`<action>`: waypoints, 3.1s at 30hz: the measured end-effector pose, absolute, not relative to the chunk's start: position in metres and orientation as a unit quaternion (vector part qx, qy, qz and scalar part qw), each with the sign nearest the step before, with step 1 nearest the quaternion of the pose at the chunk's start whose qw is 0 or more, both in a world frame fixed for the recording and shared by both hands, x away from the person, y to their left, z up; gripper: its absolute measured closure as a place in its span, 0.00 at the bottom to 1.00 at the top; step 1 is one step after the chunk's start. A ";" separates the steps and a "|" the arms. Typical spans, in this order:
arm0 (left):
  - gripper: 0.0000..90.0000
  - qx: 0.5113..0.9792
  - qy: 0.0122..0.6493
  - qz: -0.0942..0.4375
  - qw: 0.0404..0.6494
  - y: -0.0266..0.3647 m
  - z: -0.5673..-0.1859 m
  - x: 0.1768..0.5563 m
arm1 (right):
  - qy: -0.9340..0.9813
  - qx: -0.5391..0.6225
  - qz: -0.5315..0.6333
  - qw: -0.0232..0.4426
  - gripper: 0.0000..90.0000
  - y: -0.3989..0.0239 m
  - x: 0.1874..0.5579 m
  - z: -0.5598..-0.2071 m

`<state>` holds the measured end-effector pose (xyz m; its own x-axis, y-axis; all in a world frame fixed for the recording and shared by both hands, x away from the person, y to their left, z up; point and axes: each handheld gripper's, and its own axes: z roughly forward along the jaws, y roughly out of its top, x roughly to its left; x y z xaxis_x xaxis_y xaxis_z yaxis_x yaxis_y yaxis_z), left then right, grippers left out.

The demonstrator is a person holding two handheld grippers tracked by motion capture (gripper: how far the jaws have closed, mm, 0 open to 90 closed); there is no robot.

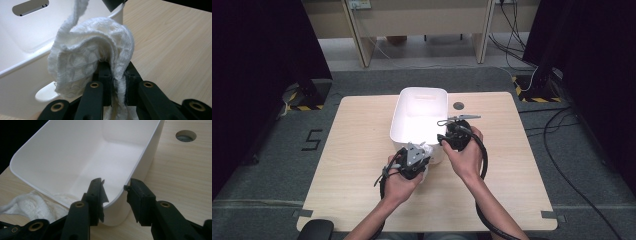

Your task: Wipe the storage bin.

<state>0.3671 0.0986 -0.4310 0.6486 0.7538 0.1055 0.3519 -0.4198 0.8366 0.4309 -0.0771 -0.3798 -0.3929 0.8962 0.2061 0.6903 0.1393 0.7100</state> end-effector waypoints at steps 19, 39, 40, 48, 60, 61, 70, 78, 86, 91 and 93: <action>0.88 0.815 0.342 0.231 0.406 0.094 -0.434 0.372 | 0.735 0.536 0.388 0.146 0.70 -0.074 0.430 -0.384; 0.88 0.822 0.341 0.231 0.393 0.087 -0.447 0.375 | 0.736 0.534 0.388 0.151 0.70 -0.073 0.431 -0.385; 0.88 0.822 0.340 0.230 0.393 0.087 -0.448 0.375 | 0.736 0.533 0.388 0.151 0.70 -0.073 0.431 -0.385; 0.88 0.827 0.334 0.234 0.388 0.085 -0.451 0.376 | 0.738 0.532 0.385 0.150 0.70 -0.074 0.432 -0.385; 0.88 0.834 0.334 0.233 0.373 0.083 -0.464 0.377 | 0.741 0.531 0.384 0.148 0.70 -0.074 0.432 -0.384; 0.88 0.834 0.334 0.233 0.373 0.082 -0.464 0.377 | 0.741 0.531 0.384 0.148 0.70 -0.074 0.432 -0.384; 0.88 0.837 0.343 0.217 0.369 0.079 -0.476 0.380 | 0.741 0.531 0.383 0.147 0.70 -0.074 0.433 -0.384; 0.88 0.836 0.346 0.212 0.369 0.075 -0.479 0.382 | 0.740 0.532 0.385 0.146 0.70 -0.074 0.433 -0.384; 0.88 0.839 0.343 0.210 0.366 0.066 -0.479 0.382 | 0.739 0.535 0.385 0.144 0.70 -0.074 0.433 -0.384; 0.88 0.839 0.343 0.212 0.366 0.062 -0.479 0.383 | 0.739 0.534 0.385 0.144 0.70 -0.074 0.433 -0.384; 0.88 0.840 0.342 0.212 0.364 0.062 -0.478 0.382 | 0.739 0.534 0.385 0.143 0.70 -0.074 0.433 -0.384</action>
<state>0.3824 0.0623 -0.4779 0.6757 0.7292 0.1079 0.4197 -0.5009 0.7569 0.4331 -0.0741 -0.3843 -0.3888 0.8996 0.1988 0.6792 0.1342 0.7215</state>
